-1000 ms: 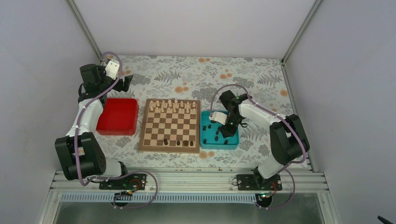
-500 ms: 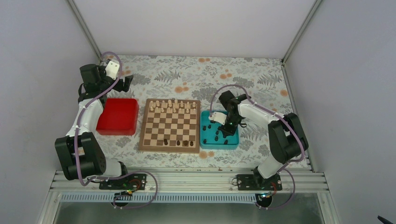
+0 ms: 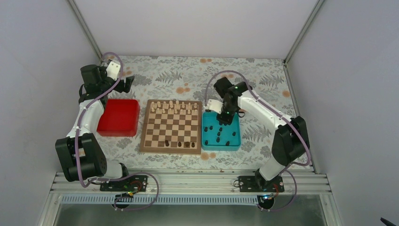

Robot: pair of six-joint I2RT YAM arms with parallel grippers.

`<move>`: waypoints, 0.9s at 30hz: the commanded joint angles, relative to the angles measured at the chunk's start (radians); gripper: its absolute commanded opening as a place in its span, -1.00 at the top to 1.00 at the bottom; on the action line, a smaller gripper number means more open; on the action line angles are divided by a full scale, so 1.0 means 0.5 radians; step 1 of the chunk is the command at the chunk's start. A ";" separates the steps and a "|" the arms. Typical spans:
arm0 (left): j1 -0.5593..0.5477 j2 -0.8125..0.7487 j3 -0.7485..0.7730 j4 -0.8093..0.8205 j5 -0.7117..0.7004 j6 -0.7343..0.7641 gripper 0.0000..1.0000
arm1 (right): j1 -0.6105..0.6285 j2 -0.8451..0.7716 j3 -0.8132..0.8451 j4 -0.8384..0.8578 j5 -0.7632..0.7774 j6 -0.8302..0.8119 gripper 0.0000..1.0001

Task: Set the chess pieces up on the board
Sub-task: Pick up the chess piece from the storage box, then place the chess piece on the chessboard.

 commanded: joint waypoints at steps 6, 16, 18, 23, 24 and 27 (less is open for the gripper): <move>0.010 -0.033 0.002 0.026 0.014 0.004 -1.00 | 0.425 0.313 0.640 -0.180 0.148 -0.035 0.92; 0.016 -0.090 0.013 -0.015 -0.041 0.045 -1.00 | 0.894 0.907 1.393 -0.327 0.087 -0.169 0.91; 0.017 -0.100 -0.005 -0.006 -0.046 0.050 -1.00 | 0.943 0.968 1.450 -0.329 0.077 -0.192 0.91; 0.026 -0.101 -0.049 0.019 -0.052 0.060 -1.00 | 1.029 1.059 1.455 -0.330 0.042 -0.196 0.92; 0.027 -0.096 -0.055 0.023 -0.050 0.060 -1.00 | 1.041 1.068 1.440 -0.330 0.028 -0.194 0.92; 0.030 -0.086 -0.060 0.035 -0.041 0.060 -1.00 | 1.077 1.085 1.407 -0.328 -0.016 -0.188 0.91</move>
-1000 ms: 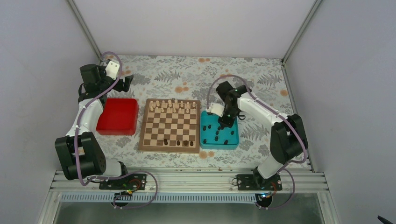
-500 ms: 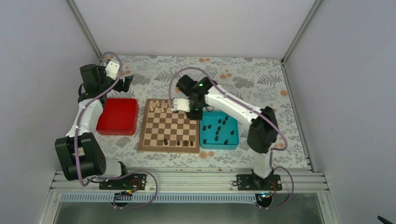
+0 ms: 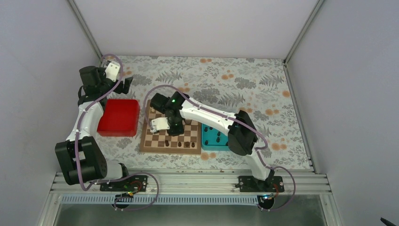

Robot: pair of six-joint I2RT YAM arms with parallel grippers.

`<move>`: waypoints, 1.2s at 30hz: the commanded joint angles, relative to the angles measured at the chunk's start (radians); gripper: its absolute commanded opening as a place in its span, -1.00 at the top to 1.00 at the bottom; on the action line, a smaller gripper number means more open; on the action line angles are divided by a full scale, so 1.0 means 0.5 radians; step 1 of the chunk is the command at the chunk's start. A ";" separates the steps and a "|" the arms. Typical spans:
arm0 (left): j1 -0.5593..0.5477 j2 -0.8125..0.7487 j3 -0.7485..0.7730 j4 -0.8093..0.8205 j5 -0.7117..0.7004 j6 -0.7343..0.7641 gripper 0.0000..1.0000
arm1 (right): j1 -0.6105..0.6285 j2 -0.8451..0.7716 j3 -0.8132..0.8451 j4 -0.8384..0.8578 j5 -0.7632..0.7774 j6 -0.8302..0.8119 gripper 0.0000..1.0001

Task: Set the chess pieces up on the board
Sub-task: Place the chess piece on the chessboard.

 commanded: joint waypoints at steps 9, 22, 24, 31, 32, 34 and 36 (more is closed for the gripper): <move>0.019 -0.017 -0.046 0.067 0.029 0.010 -1.00 | 0.113 0.048 -0.111 -0.048 -0.138 -0.028 0.91; 0.022 -0.030 -0.061 0.068 0.029 0.011 -1.00 | 0.151 0.109 -0.141 -0.034 -0.153 -0.030 0.90; 0.023 -0.030 -0.060 0.068 0.030 0.013 -1.00 | 0.151 0.115 -0.140 -0.029 -0.148 -0.032 0.90; 0.028 -0.027 -0.067 0.074 0.030 0.014 -1.00 | 0.148 0.107 -0.127 -0.018 -0.116 -0.028 0.90; 0.028 -0.027 -0.069 0.078 0.031 0.010 -1.00 | 0.149 0.106 -0.129 -0.016 -0.114 -0.027 0.90; 0.031 -0.027 -0.065 0.077 0.037 0.005 -1.00 | 0.145 0.108 -0.137 -0.012 -0.110 -0.029 0.90; 0.031 -0.027 -0.063 0.074 0.039 0.005 -1.00 | 0.145 0.105 -0.138 -0.004 -0.110 -0.028 0.90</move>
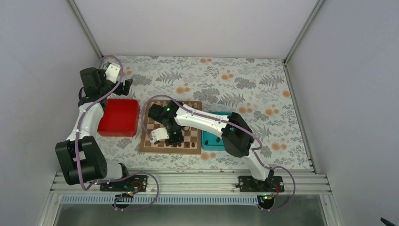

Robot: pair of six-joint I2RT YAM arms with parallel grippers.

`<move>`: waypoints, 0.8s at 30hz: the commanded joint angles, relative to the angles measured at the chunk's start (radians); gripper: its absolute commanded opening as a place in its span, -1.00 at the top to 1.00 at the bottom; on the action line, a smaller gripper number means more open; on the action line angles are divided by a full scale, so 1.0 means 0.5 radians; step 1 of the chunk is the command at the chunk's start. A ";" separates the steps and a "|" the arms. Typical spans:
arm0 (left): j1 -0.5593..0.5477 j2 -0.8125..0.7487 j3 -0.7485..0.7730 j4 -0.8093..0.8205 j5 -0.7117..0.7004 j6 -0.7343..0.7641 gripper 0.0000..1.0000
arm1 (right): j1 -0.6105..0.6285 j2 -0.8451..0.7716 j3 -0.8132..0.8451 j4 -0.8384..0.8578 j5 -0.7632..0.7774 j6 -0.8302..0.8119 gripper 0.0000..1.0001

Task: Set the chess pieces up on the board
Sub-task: Place the chess piece on the chessboard.

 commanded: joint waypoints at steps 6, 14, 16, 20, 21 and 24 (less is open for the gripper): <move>0.018 -0.030 -0.002 0.058 0.036 0.011 -1.00 | 0.020 0.034 0.033 0.027 0.016 -0.036 0.91; 0.021 -0.024 -0.006 0.060 0.040 0.011 -1.00 | 0.012 0.067 0.057 0.028 0.033 -0.038 0.91; 0.021 -0.021 -0.007 0.059 0.040 0.013 -1.00 | 0.008 0.070 0.069 0.025 0.034 -0.036 0.91; 0.023 -0.020 -0.006 0.062 0.042 0.014 -1.00 | 0.005 0.079 0.109 0.023 0.043 -0.035 0.91; 0.024 -0.020 -0.006 0.063 0.043 0.014 -1.00 | 0.005 0.084 0.119 0.017 0.041 -0.034 0.91; 0.024 -0.021 -0.006 0.062 0.044 0.014 -1.00 | 0.005 0.096 0.124 0.011 0.051 -0.036 0.91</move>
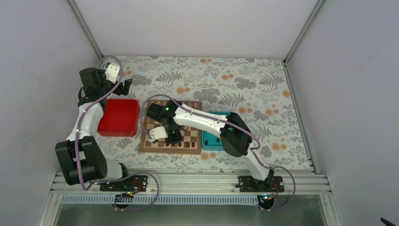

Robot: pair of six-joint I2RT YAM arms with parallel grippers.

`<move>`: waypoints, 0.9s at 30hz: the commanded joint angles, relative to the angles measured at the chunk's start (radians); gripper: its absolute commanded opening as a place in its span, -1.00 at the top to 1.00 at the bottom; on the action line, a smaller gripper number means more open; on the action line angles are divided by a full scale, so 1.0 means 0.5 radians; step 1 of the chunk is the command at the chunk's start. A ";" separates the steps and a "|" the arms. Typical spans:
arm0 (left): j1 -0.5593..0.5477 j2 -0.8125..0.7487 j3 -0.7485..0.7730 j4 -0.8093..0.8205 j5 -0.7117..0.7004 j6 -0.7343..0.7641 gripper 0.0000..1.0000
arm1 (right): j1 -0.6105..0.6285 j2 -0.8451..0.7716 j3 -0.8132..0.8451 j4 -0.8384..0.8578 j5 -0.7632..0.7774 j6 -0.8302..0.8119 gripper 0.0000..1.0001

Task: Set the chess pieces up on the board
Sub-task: Place the chess piece on the chessboard.

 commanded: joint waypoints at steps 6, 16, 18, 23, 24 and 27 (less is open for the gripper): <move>0.018 -0.017 -0.012 0.062 0.045 0.019 -1.00 | 0.009 0.067 0.070 -0.042 0.002 -0.025 0.91; 0.021 -0.012 -0.012 0.069 0.056 0.010 -1.00 | 0.007 0.031 0.045 -0.043 -0.006 -0.022 0.92; 0.021 -0.015 -0.015 0.067 0.055 0.013 -1.00 | 0.006 0.042 0.037 -0.043 -0.006 -0.023 0.92; 0.023 -0.018 -0.024 0.068 0.049 0.022 -1.00 | 0.007 0.060 0.021 -0.029 0.025 -0.016 0.76; 0.027 -0.016 -0.026 0.069 0.049 0.021 -1.00 | 0.008 0.055 0.021 -0.026 0.028 -0.015 0.70; 0.028 -0.011 -0.025 0.078 0.057 0.017 -1.00 | 0.005 0.026 0.030 -0.018 0.046 -0.006 0.52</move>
